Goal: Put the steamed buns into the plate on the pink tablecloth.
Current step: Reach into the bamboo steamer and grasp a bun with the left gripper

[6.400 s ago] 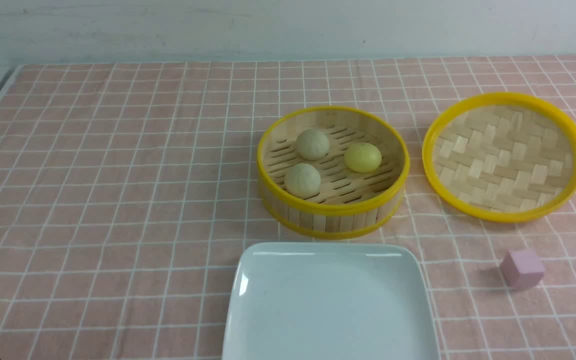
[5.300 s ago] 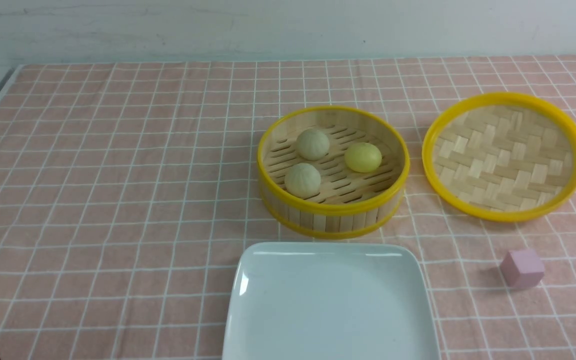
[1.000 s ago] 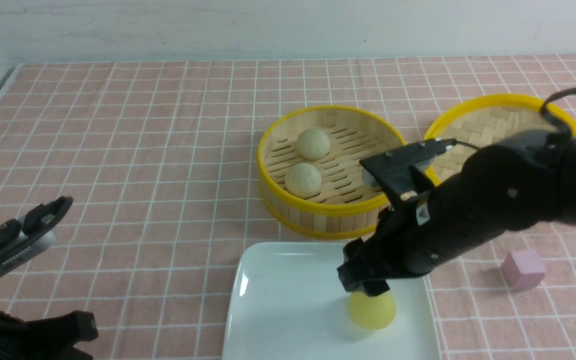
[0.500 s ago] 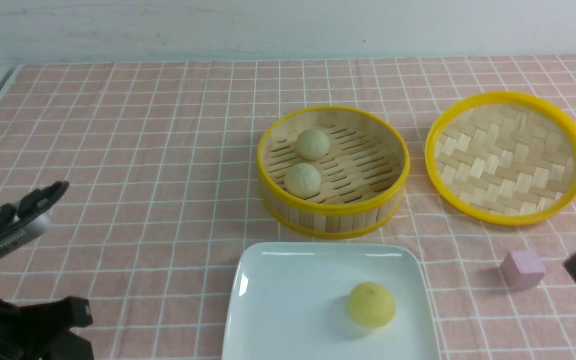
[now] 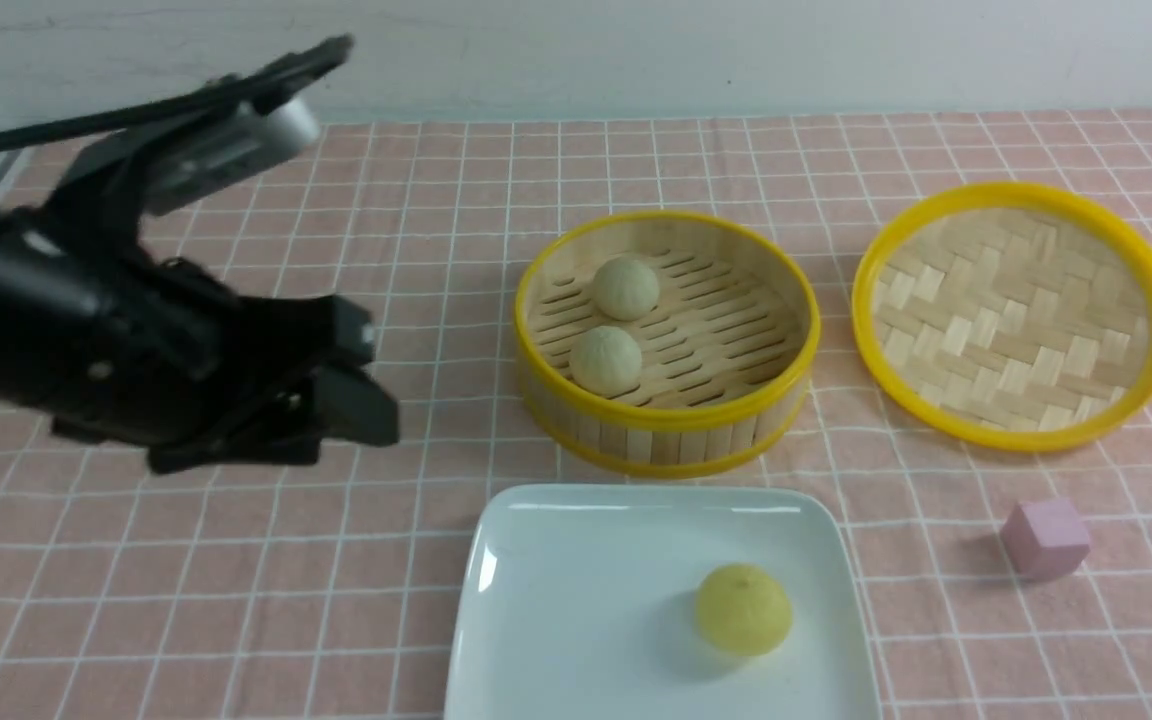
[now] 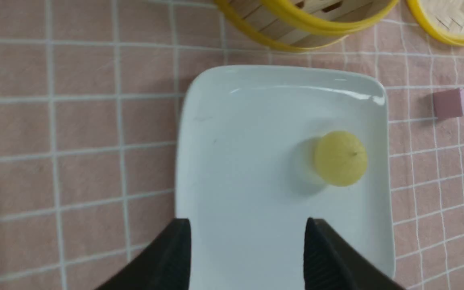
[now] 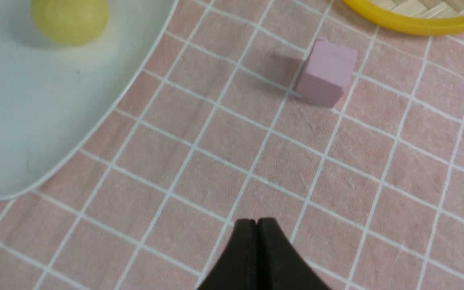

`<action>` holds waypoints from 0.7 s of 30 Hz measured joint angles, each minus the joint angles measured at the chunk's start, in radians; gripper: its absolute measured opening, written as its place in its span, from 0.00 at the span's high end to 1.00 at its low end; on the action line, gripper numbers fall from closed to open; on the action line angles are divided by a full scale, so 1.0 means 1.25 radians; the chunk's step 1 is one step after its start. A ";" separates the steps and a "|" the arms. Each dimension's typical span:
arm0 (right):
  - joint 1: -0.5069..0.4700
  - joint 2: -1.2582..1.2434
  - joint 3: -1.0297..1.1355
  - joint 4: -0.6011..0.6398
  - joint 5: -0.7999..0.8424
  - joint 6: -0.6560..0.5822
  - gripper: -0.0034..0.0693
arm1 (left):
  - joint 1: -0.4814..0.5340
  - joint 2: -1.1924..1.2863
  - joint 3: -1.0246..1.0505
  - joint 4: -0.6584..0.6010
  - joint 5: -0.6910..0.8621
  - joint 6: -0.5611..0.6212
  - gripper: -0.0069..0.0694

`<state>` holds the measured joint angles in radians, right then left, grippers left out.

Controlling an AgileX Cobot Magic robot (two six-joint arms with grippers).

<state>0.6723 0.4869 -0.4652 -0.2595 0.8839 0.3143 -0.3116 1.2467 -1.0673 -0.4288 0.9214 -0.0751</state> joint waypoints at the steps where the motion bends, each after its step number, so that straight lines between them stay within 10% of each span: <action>1: 0.000 -0.004 0.006 -0.004 -0.007 0.007 0.97 | -0.024 0.031 -0.022 0.014 -0.017 -0.004 0.39; 7: 0.000 -0.008 0.010 -0.012 -0.024 0.022 0.96 | -0.153 0.314 -0.239 0.095 -0.099 -0.039 0.39; 21: 0.000 -0.008 0.010 -0.012 -0.024 0.023 0.96 | -0.162 0.713 -0.650 0.227 0.000 -0.038 0.39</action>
<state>0.6723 0.4767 -0.4532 -0.2745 0.8538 0.3426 -0.5141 2.1375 -1.8798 -0.1448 0.9216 -0.1231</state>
